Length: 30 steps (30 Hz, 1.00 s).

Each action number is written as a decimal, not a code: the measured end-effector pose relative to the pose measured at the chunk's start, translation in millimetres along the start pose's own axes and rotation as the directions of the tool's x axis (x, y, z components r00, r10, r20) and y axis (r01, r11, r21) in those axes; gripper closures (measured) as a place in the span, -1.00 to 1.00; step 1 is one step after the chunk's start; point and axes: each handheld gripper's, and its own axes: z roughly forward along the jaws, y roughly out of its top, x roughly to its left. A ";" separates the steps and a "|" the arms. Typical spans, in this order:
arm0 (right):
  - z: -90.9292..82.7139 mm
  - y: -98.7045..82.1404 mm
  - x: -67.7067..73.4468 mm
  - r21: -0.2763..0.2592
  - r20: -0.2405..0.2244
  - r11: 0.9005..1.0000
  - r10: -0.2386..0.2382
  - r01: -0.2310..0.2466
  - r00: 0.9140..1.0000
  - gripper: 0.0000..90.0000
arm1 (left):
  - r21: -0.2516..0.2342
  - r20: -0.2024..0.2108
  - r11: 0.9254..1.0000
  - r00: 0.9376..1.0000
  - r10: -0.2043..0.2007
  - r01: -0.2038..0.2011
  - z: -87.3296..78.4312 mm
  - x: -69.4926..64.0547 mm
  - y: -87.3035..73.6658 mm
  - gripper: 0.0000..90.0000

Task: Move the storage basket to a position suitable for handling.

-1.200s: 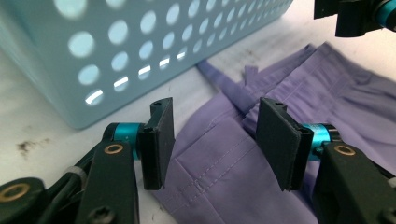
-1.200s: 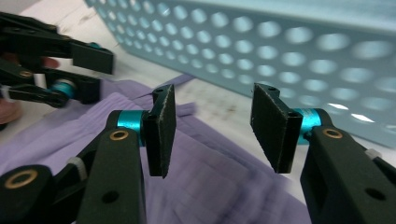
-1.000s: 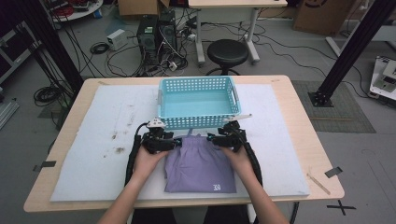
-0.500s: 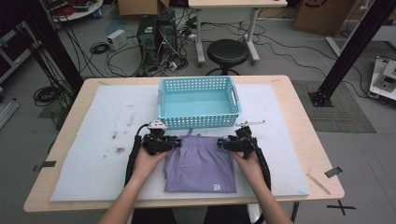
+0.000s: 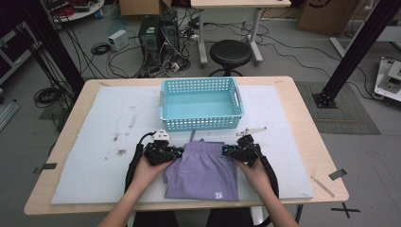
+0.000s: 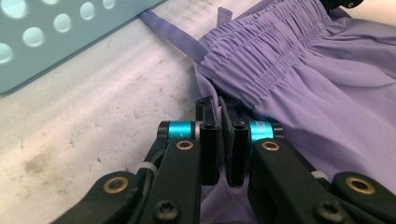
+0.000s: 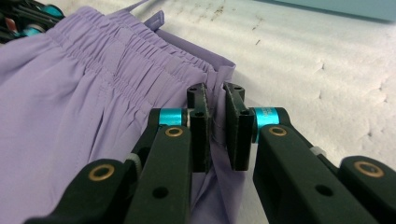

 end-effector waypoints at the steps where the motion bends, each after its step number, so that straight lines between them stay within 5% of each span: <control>1: -0.1 0.2 1.0 -0.001 0.009 1.000 -0.006 0.006 1.000 0.84 | 0.000 -0.005 1.000 1.000 -0.004 0.004 -0.2 0.2 -0.1 0.93; 11: 5.1 5.7 3.2 -0.028 0.048 0.999 -0.025 0.026 0.999 0.82 | -0.036 -0.082 0.999 0.997 -0.008 0.005 0.4 4.1 2.6 0.89; 13: 4.7 6.7 2.6 -0.029 0.041 0.999 -0.026 0.027 0.999 0.76 | -0.040 -0.105 0.999 0.994 -0.007 0.003 0.3 4.2 3.2 0.74; 14: 3.4 8.1 -0.4 -0.033 0.031 0.999 -0.025 0.026 0.999 0.56 | -0.045 -0.126 0.999 0.992 -0.015 0.009 -0.2 4.9 3.6 0.30; 18: -4.7 12.0 -7.5 -0.086 0.043 0.996 -0.006 0.010 0.999 0.30 | -0.112 -0.158 0.993 0.986 -0.047 0.029 -9.6 10.9 4.3 0.07; 22: -22.7 21.8 -20.0 -0.204 0.090 0.979 0.013 0.005 0.996 0.10 | -0.215 -0.208 0.976 0.976 -0.073 0.027 -26.6 17.1 7.4 -0.04; 24: -33.8 31.1 -32.1 -0.293 0.119 0.956 0.040 -0.003 0.992 0.02 | -0.261 -0.233 0.965 0.968 -0.093 0.030 -34.8 22.3 9.7 -0.07; 25: -33.8 31.1 -32.1 -0.293 0.119 0.956 0.040 -0.003 0.992 0.02 | -0.284 -0.245 0.958 0.964 -0.105 0.032 -38.3 25.4 10.7 -0.07; 28: -35.1 43.4 -45.2 -0.323 0.117 0.945 0.085 -0.043 0.989 -0.01 | -0.378 -0.267 0.924 0.949 -0.165 0.054 -42.2 37.0 9.7 -0.07; 30: -31.2 52.5 -53.8 -0.335 0.099 0.938 0.128 -0.088 0.987 -0.03 | -0.363 -0.263 0.929 0.949 -0.173 0.069 -40.5 44.6 12.4 -0.07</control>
